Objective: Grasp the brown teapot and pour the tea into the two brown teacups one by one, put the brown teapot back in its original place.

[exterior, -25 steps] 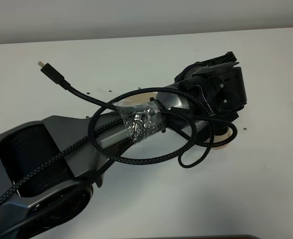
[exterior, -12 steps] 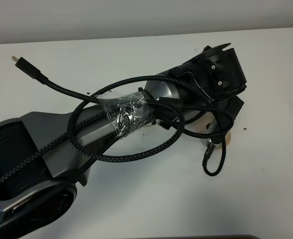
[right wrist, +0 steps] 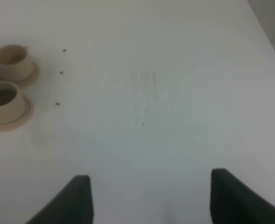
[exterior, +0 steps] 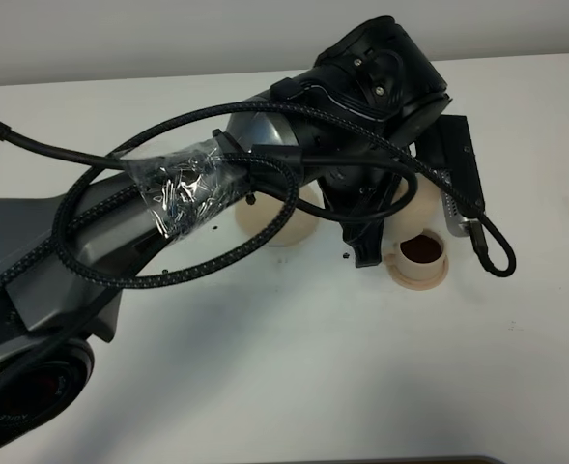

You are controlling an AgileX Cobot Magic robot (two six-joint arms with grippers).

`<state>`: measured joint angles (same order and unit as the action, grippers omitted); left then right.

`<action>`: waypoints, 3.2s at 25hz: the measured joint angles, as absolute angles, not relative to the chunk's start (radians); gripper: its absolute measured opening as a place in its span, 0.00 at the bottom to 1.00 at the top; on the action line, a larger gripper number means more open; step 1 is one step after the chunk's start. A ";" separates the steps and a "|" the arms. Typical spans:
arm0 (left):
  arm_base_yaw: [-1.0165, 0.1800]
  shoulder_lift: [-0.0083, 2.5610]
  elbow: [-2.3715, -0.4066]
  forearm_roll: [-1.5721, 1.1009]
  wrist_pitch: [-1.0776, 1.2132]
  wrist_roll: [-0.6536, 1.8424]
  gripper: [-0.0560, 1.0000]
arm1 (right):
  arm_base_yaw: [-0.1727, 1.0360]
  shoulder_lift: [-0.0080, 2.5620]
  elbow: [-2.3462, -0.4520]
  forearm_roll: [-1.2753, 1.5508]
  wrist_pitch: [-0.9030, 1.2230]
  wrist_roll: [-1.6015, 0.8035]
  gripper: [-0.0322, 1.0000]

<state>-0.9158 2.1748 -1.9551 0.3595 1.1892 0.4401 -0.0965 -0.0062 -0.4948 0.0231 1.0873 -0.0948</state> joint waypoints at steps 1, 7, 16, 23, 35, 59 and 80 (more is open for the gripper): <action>-0.907 2.175 -1.955 0.332 1.189 0.420 0.18 | -0.096 -0.006 -0.495 0.023 1.087 -0.096 0.54; -0.870 2.168 -1.917 0.237 1.189 0.328 0.18 | -0.096 -0.006 -0.495 0.023 1.087 -0.096 0.54; -0.825 2.126 -1.773 0.198 1.189 0.285 0.18 | -0.096 -0.006 -0.495 0.023 1.087 -0.095 0.54; -0.824 2.123 -1.701 0.229 1.189 0.264 0.18 | -0.096 -0.006 -0.495 0.023 1.087 -0.095 0.54; -0.817 2.058 -1.628 0.328 1.054 0.251 0.18 | -0.096 -0.006 -0.495 0.023 1.087 -0.096 0.54; -0.709 2.268 -1.849 0.631 0.657 0.608 0.18 | -0.096 -0.006 -0.495 0.023 1.087 -0.095 0.54; -0.723 2.342 -1.856 0.819 0.536 0.822 0.18 | -0.096 -0.006 -0.495 0.023 1.087 -0.095 0.54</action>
<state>-0.7234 2.3420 -1.8563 0.8188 0.5359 0.8220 -0.0965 -0.0062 -0.4948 0.0231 1.0873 -0.0955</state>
